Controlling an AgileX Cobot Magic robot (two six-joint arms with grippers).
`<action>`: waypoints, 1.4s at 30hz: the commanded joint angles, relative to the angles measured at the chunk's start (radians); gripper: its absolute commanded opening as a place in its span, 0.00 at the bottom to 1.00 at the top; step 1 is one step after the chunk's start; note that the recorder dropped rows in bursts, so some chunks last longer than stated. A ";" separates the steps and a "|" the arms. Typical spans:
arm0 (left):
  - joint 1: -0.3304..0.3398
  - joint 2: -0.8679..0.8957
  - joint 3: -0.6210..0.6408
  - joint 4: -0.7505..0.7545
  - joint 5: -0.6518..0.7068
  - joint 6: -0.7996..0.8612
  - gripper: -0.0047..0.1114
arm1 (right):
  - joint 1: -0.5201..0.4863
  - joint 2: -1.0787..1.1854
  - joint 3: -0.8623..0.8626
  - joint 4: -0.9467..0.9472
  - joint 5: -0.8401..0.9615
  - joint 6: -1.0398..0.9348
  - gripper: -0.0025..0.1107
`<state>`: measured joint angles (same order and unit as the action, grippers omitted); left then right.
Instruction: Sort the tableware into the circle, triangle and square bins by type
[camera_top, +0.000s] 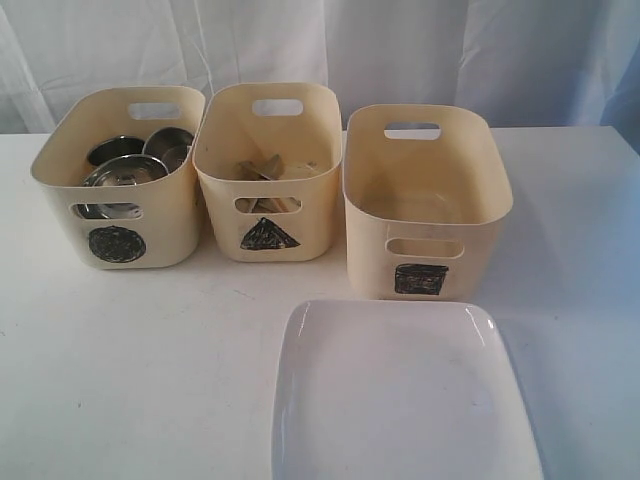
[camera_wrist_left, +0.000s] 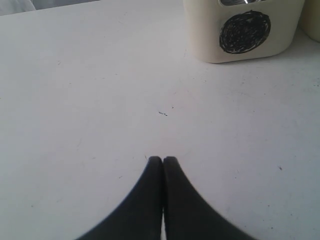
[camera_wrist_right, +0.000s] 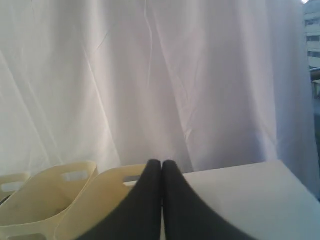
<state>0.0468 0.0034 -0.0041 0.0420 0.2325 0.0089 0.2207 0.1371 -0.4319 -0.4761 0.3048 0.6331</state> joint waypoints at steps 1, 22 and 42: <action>-0.004 -0.003 0.004 -0.006 -0.001 0.000 0.04 | -0.005 -0.002 0.005 0.399 -0.013 -0.402 0.02; -0.004 -0.003 0.004 -0.006 -0.001 0.000 0.04 | -0.005 0.008 0.036 1.153 0.067 -0.533 0.02; -0.004 -0.003 0.004 -0.006 -0.001 0.000 0.04 | -0.092 0.096 0.127 1.073 0.010 -0.161 0.02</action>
<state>0.0468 0.0034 -0.0041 0.0420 0.2325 0.0089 0.1384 0.2212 -0.3154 0.6184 0.3125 0.4717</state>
